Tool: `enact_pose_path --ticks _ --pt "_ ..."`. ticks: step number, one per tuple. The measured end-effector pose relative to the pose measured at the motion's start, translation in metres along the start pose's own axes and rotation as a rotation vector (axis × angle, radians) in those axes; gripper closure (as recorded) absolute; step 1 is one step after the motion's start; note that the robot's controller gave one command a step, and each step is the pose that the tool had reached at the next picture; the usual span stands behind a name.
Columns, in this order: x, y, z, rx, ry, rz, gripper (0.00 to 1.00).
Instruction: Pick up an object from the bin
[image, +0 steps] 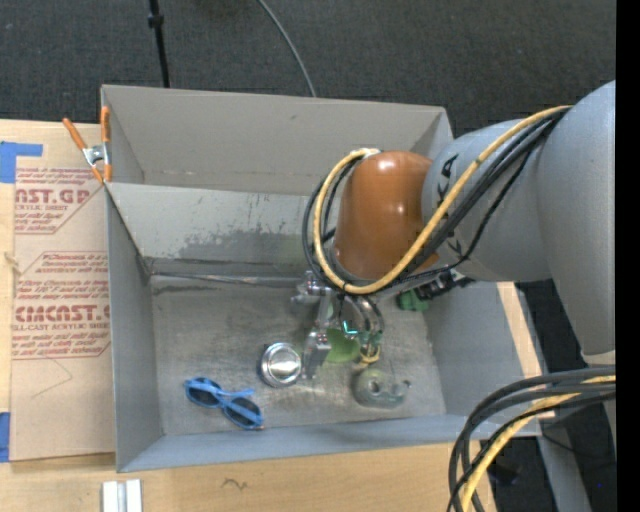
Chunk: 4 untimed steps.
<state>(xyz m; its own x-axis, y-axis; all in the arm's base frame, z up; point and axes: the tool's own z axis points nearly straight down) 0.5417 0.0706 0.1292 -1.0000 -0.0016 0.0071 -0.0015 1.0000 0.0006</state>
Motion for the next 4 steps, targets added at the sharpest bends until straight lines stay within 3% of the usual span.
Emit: enact_pose_path --ticks 1,2,3,4 --pt "0.007 0.000 0.055 -0.002 -0.009 0.160 0.00" --pt "0.007 0.001 0.053 -0.003 -0.010 0.160 1.00" --pt "0.011 -0.025 -0.144 0.001 -0.018 -0.113 1.00" --pt "0.012 -0.025 -0.140 0.000 -0.010 -0.112 0.00"
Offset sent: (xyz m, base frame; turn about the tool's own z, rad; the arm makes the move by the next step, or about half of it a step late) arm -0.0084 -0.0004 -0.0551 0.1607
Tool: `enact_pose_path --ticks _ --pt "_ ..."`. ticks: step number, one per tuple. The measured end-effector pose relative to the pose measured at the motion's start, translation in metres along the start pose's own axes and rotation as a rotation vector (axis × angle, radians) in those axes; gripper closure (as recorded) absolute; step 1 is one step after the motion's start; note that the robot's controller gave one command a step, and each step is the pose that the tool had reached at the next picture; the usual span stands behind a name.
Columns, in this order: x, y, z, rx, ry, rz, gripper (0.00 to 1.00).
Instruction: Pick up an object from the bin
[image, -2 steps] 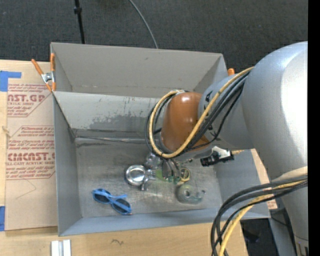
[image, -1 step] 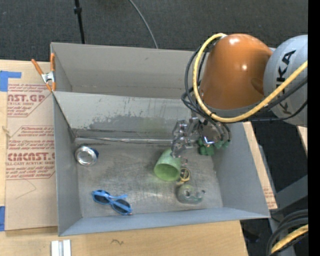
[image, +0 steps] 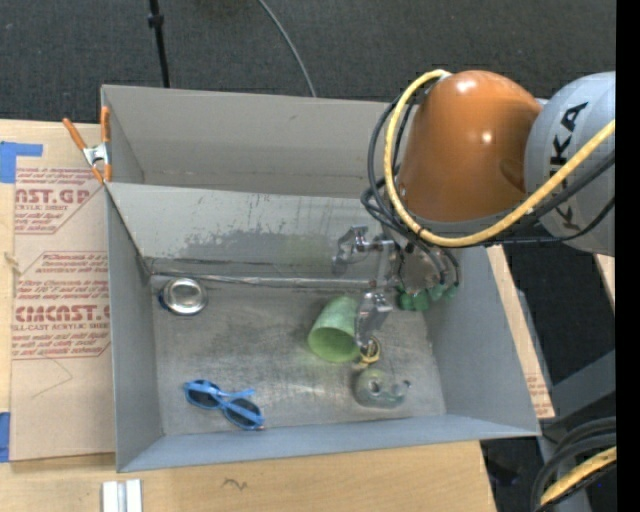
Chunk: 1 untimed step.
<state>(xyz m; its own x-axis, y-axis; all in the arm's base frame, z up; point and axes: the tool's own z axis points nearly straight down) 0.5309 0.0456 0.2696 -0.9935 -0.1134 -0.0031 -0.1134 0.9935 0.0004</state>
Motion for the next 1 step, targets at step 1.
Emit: enact_pose_path --ticks 1 --pt "-0.0124 -0.0073 0.1256 0.001 0.008 0.295 0.00"
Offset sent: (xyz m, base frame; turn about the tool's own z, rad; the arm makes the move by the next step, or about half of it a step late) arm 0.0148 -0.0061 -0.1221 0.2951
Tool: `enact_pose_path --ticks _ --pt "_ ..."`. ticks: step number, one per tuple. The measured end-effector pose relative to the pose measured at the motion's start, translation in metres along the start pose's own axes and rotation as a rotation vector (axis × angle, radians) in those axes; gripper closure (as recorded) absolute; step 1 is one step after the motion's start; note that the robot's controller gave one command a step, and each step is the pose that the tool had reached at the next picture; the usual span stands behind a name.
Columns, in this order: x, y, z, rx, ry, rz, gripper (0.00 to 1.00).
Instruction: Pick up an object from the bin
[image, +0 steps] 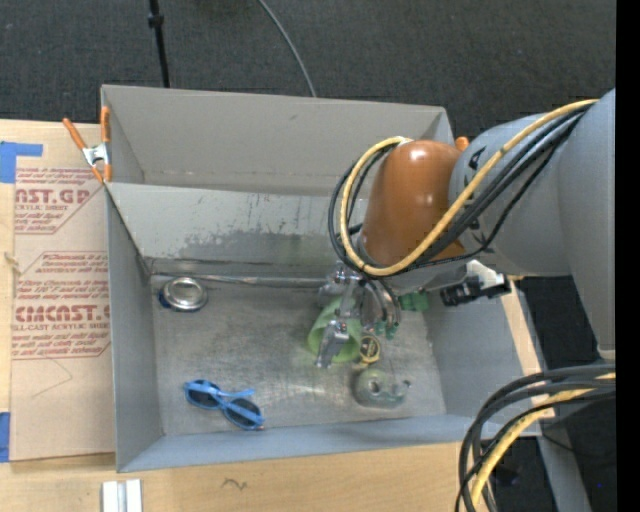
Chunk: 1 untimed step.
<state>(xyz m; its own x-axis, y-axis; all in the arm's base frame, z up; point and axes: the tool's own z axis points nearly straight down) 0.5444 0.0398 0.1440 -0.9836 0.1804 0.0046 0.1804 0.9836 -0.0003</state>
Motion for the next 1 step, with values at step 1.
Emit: enact_pose_path --ticks 1 --pt "-0.0423 -0.0296 0.0736 -0.003 -0.011 0.038 0.00"
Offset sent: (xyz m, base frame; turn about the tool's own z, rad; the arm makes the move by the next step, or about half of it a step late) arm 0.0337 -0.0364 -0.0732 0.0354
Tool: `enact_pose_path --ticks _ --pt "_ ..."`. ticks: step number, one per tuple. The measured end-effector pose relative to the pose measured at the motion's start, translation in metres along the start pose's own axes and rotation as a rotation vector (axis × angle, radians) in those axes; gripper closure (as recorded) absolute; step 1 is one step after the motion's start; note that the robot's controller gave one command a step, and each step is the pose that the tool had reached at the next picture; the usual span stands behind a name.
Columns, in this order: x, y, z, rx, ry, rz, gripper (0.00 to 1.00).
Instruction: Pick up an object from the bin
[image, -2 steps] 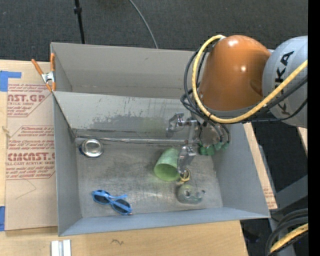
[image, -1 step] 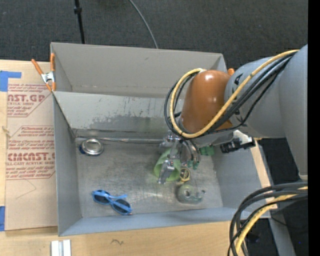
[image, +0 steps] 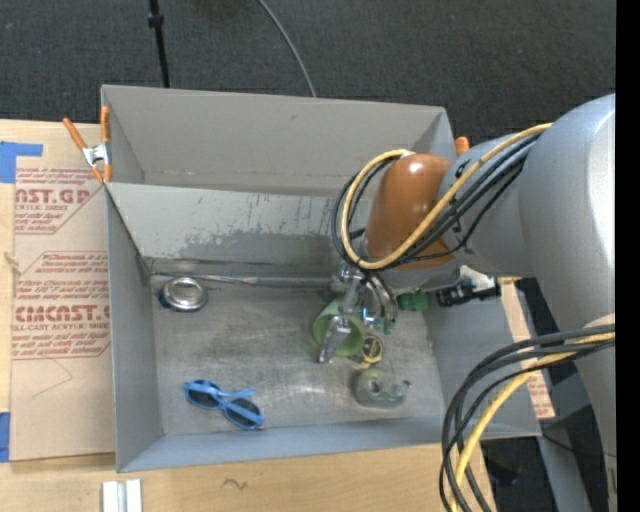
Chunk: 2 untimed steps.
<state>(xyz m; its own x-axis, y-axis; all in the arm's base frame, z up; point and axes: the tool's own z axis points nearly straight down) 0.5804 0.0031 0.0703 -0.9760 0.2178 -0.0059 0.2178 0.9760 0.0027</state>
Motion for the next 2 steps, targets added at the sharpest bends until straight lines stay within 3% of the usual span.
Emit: enact_pose_path --ticks 1,2 --pt "-0.001 0.001 -0.005 -0.001 -0.006 -0.003 1.00" --pt "-0.001 -0.004 -0.174 -0.001 -0.005 -0.042 1.00"
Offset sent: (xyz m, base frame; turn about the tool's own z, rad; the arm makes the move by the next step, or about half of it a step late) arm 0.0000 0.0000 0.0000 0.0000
